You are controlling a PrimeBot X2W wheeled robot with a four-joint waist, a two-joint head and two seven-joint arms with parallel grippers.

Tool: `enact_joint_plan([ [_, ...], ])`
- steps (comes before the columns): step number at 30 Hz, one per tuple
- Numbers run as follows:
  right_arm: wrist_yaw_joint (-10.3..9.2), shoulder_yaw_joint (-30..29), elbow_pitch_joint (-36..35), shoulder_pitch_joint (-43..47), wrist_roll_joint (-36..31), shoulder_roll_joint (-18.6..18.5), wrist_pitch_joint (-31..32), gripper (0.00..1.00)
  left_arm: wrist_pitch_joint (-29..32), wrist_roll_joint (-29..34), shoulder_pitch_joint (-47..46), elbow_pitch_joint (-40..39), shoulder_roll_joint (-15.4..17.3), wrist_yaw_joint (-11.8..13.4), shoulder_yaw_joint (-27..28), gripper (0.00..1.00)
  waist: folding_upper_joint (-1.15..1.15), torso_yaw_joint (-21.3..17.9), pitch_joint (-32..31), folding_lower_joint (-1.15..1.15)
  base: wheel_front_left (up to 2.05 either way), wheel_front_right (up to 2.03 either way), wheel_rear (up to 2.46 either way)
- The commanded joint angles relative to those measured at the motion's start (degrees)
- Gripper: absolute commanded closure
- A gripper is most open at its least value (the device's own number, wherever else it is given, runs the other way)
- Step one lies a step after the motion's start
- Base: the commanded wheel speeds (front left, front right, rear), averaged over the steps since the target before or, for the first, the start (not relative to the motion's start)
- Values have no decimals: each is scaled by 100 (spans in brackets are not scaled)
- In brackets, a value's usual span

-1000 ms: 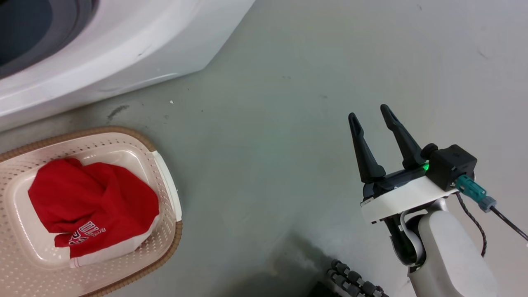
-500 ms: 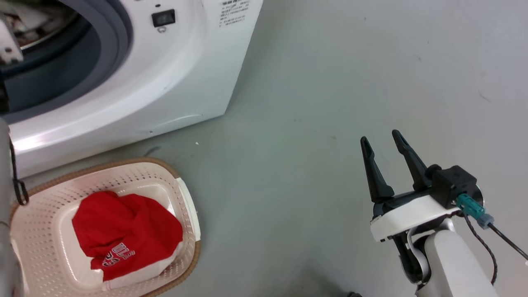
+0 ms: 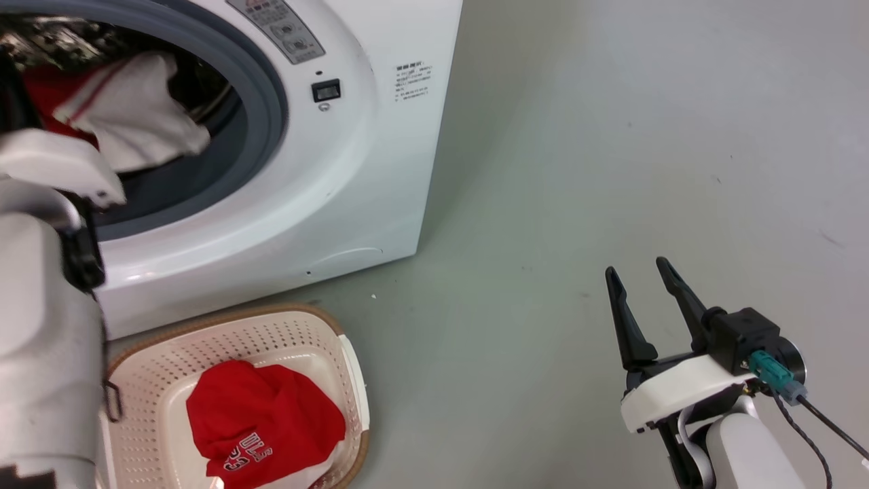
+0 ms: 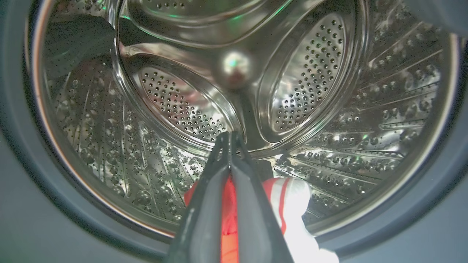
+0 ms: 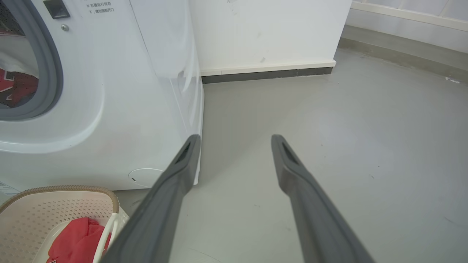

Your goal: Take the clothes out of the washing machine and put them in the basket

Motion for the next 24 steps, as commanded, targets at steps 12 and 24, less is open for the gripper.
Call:
enact_joint_plan([
  [12,-5,-167,-275,583,-226,8,332,0,-27,112,1819,-1575,-632,-71,217,100,0,400,-875,1,0,0,0],
  [24,-5,-220,-694,1040,-371,8,677,0,49,273,3153,-3275,-1102,51,-69,100,0,701,-1280,1,0,0,0],
])
